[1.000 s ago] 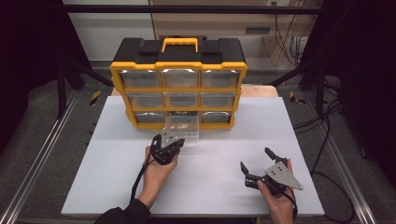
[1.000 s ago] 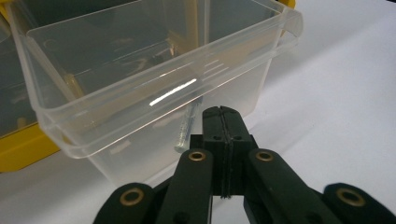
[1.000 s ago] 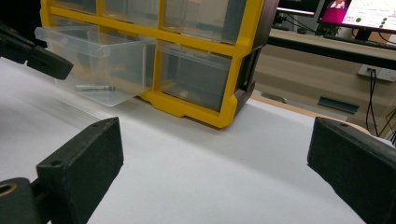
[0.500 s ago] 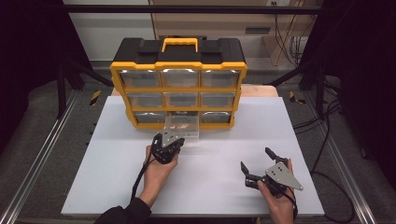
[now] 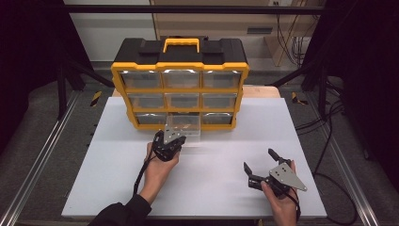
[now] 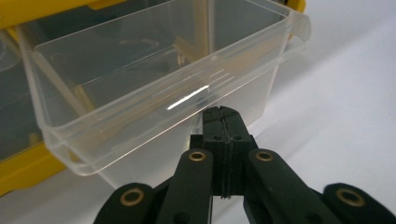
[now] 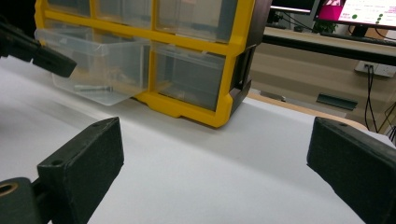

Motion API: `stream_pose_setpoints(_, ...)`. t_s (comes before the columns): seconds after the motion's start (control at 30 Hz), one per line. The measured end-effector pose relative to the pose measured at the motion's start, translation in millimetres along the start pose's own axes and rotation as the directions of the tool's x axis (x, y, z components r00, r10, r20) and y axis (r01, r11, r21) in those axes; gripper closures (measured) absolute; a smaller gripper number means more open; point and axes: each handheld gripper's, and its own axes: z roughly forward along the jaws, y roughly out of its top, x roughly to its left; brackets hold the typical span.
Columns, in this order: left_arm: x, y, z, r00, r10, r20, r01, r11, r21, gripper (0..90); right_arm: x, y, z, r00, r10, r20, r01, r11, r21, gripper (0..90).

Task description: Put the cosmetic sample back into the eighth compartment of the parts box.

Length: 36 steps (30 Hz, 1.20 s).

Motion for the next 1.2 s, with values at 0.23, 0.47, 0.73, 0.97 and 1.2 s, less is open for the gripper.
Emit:
stream_pose_setpoints(0.23, -3.4, -0.6, 0.2, 0.9999, 0.010, -0.006, -0.010, 0.9999, 0.011, 89.6, 4.6, 1.3, 0.4, 0.9997, -0.021, -0.013, 0.021, 1.000, 0.000, 3.9)
stream_pose_setpoints(0.47, -1.2, -0.7, 0.2, 1.0000, 0.004, -0.003, -0.004, 0.9999, 0.015, 89.6, 2.8, 0.6, 1.0, 0.9997, -0.022, -0.012, 0.023, 1.000, 0.008, 4.3)
stream_pose_setpoints(0.73, 0.3, 0.7, 4.5, 1.0000, 0.000, 0.005, 0.000, 0.9999, 0.017, 89.6, 2.7, 0.5, 2.5, 0.9998, -0.019, -0.011, 0.019, 1.000, 0.007, 4.1)
stream_pose_setpoints(0.97, 2.2, 1.8, 6.3, 1.0000, 0.003, 0.009, -0.003, 0.9998, 0.022, 89.7, 2.5, -0.1, 4.6, 0.9995, -0.027, -0.013, 0.028, 0.999, 0.019, 4.9)
stream_pose_setpoints(1.2, 1.5, 4.0, 3.6, 1.0000, 0.008, 0.005, -0.008, 0.9997, 0.023, 89.7, 3.2, 1.1, 3.0, 0.9996, -0.025, -0.015, 0.026, 1.000, 0.011, 4.3)
